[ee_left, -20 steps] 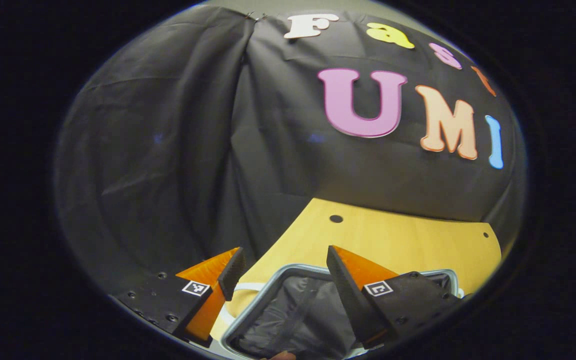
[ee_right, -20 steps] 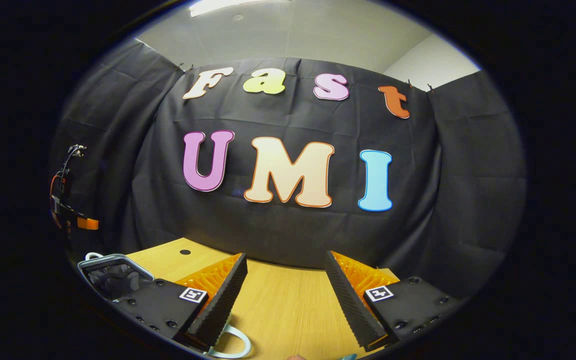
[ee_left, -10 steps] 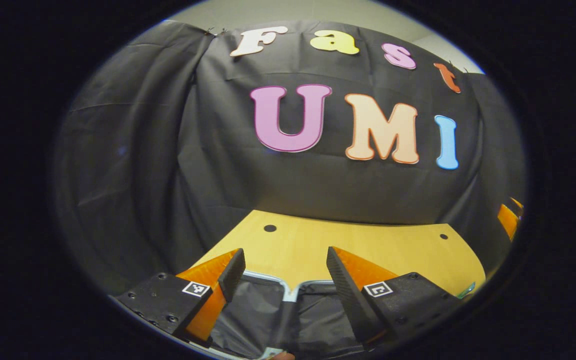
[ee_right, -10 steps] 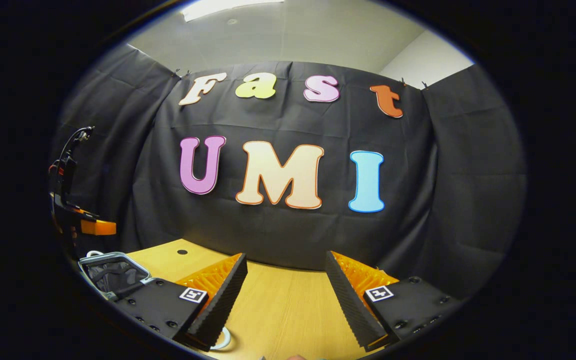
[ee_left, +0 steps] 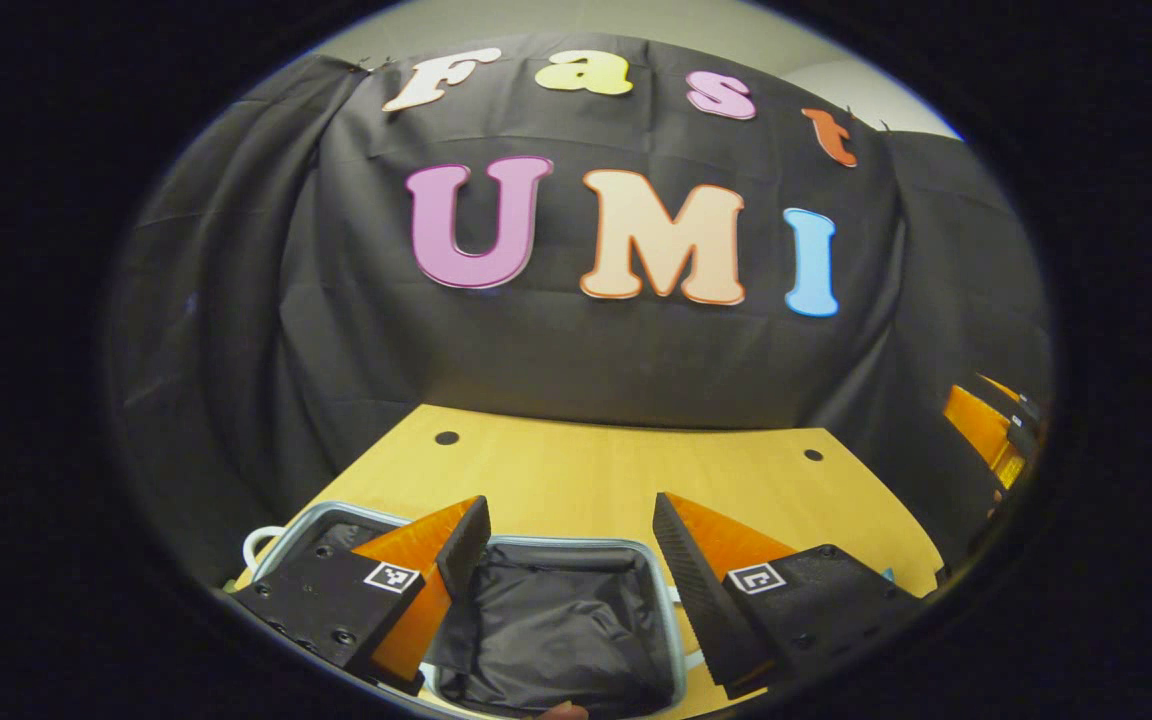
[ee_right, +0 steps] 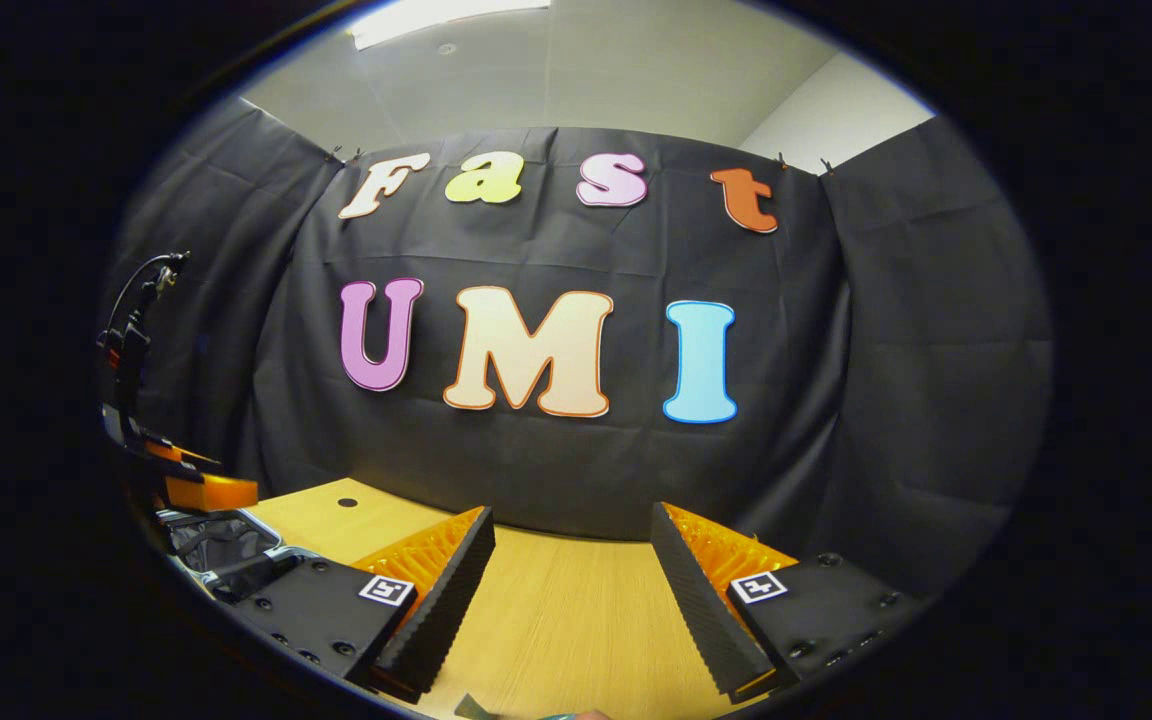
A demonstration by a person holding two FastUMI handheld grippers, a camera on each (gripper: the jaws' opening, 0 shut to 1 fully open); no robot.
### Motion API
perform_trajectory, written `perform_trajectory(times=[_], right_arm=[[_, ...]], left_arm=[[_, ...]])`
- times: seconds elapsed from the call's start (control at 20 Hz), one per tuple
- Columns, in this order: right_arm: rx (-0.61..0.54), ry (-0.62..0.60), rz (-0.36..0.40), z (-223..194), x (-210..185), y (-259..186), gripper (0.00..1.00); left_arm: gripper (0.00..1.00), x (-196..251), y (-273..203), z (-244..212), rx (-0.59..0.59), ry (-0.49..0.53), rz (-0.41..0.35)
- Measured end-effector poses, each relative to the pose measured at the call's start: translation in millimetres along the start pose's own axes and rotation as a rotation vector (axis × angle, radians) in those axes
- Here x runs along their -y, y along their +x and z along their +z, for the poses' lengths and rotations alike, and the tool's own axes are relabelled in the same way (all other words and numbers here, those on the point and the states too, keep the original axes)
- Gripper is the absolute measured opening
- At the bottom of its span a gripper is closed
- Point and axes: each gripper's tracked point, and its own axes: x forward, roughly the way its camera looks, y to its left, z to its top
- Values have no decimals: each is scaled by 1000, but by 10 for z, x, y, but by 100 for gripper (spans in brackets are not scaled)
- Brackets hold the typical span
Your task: First open the suitcase, pack the skin care products into it, and then close the suitcase.
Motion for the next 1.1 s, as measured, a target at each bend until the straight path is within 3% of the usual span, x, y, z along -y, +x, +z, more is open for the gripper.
perform_trajectory(times=[0.6,1.1], right_arm=[[-47,21,3,-246,519,-257,99],[-121,8,10,-590,879,-534,99]], left_arm=[[96,1334,-127,-862,-154,15,-206],[96,1960,-156,-1680,-289,-2,-280]])
